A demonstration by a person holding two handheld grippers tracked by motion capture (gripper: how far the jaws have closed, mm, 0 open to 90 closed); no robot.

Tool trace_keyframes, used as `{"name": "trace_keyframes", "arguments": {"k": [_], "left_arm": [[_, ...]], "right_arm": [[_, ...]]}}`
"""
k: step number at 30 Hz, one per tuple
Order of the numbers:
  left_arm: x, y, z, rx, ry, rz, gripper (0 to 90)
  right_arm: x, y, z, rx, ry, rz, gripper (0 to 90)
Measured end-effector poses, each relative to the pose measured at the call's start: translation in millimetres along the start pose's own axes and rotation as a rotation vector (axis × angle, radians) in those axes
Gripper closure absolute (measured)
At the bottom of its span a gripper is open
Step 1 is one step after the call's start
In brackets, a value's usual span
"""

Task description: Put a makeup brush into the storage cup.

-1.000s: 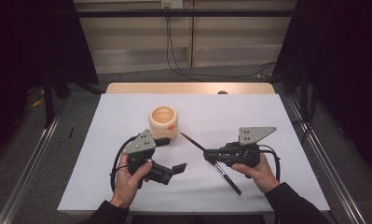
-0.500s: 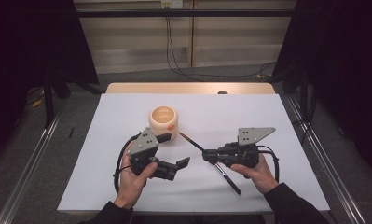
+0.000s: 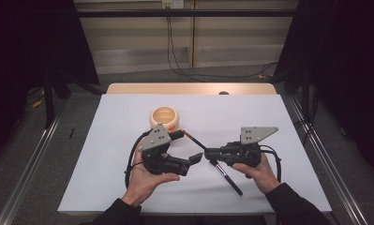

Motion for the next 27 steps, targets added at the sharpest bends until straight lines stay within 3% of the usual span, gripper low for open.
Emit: {"name": "trace_keyframes", "arguments": {"k": [6, 9, 11, 13, 14, 27], "left_arm": [[-5.8, -0.9, 2.9, -0.030, 0.002, -0.003, 25.0], [-7.7, -2.2, 3.0, -0.017, 0.007, -0.018, 33.8], [-6.2, -0.8, 4.6, -0.035, 0.022, -0.016, 39.9], [-5.4, 0.9, 5.7, -0.017, 0.040, -0.033, 46.2], [-5.0, 3.2, 7.1, -0.034, 0.039, -0.033, 51.3], [-6.8, 5.5, 5.0, 0.007, 0.061, -0.086, 65.6]], "right_arm": [[-0.6, 0.2, -0.1, 0.000, -0.003, -0.007, 85.0], [-1.1, 0.5, -1.4, 0.013, -0.006, -0.011, 85.0], [-1.3, 0.6, -2.7, 0.021, -0.004, -0.016, 85.0], [-1.2, 1.1, -3.2, 0.025, -0.001, -0.015, 85.0], [-1.1, 1.1, -3.1, 0.020, -0.005, -0.019, 85.0], [2.4, -2.2, -0.1, 0.016, -0.003, 0.000, 85.0]]}}
Point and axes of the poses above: each handheld gripper's, and its own axes: y roughly backward along the jaws, x roughly out of its underside, z roughly to its left, the point moved 7 cm from there along -y, roughly forward along the jaws, and after that the axes turned 15 degrees about x, right-handed, at the moved point
